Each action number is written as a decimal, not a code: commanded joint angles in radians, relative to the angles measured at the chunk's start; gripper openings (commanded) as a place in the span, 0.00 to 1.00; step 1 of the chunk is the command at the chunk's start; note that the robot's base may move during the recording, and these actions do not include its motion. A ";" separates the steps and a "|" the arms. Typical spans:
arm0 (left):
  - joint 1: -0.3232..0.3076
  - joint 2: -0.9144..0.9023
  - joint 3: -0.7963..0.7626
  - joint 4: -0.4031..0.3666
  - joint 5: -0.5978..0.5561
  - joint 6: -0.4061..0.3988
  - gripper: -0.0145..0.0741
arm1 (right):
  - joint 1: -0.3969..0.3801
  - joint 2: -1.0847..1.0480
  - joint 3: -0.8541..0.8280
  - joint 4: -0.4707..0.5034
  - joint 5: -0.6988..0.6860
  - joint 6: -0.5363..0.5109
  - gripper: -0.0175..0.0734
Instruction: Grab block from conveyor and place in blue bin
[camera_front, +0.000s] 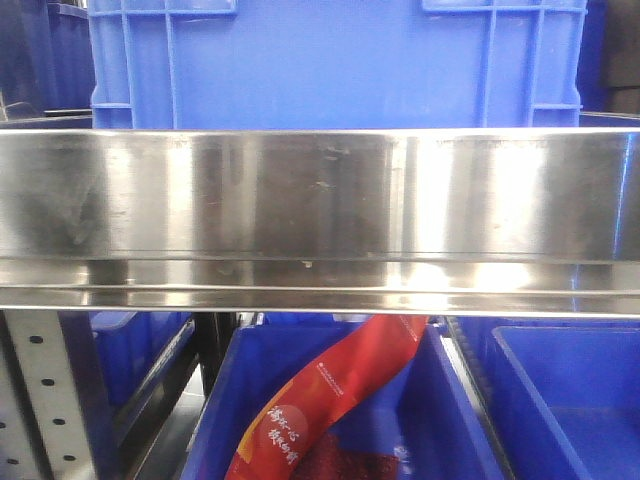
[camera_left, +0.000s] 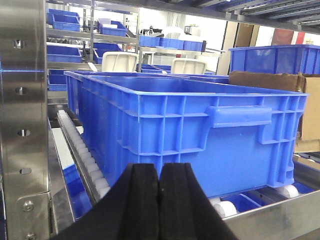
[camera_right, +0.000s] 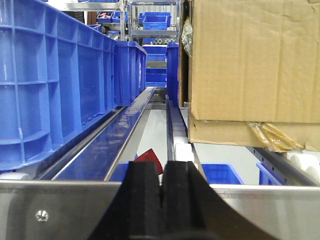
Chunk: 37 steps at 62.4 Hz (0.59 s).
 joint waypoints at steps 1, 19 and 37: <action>0.001 -0.004 0.003 0.001 -0.016 -0.006 0.04 | -0.002 -0.003 0.000 0.004 -0.014 -0.009 0.01; 0.099 -0.021 0.073 0.075 -0.054 0.004 0.04 | -0.002 -0.003 0.000 0.004 -0.014 -0.009 0.01; 0.390 -0.111 0.308 0.091 -0.223 0.004 0.04 | -0.002 -0.003 0.000 0.004 -0.014 -0.009 0.01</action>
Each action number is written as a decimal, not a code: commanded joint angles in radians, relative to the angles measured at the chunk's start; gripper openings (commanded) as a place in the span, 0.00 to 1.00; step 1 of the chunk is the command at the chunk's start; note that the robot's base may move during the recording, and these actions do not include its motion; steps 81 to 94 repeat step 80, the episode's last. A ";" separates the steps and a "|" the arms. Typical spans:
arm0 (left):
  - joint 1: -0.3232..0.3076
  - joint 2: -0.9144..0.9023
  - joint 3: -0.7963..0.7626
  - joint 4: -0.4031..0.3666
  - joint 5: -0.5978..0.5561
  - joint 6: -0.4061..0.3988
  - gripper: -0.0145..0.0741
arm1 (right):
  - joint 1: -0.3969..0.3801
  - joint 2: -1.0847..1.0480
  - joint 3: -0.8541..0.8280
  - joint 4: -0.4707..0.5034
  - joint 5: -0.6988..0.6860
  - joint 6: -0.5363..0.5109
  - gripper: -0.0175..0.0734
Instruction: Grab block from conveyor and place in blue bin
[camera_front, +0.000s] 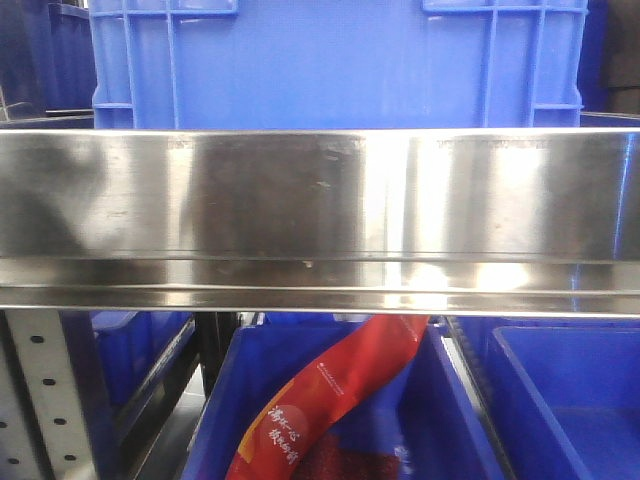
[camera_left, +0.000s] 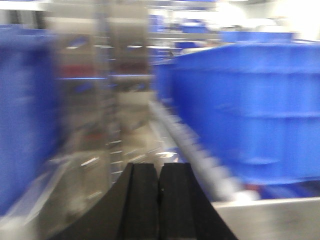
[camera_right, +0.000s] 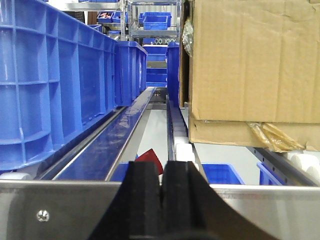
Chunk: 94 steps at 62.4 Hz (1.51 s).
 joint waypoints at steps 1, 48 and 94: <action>0.052 -0.040 0.040 0.005 -0.043 0.000 0.04 | -0.002 -0.003 0.000 0.004 -0.014 -0.008 0.01; 0.070 -0.149 0.119 -0.038 -0.020 0.000 0.04 | -0.002 -0.003 0.000 0.004 -0.014 -0.008 0.01; 0.070 -0.149 0.119 -0.038 -0.020 0.000 0.04 | -0.002 -0.003 0.000 0.004 -0.014 -0.008 0.01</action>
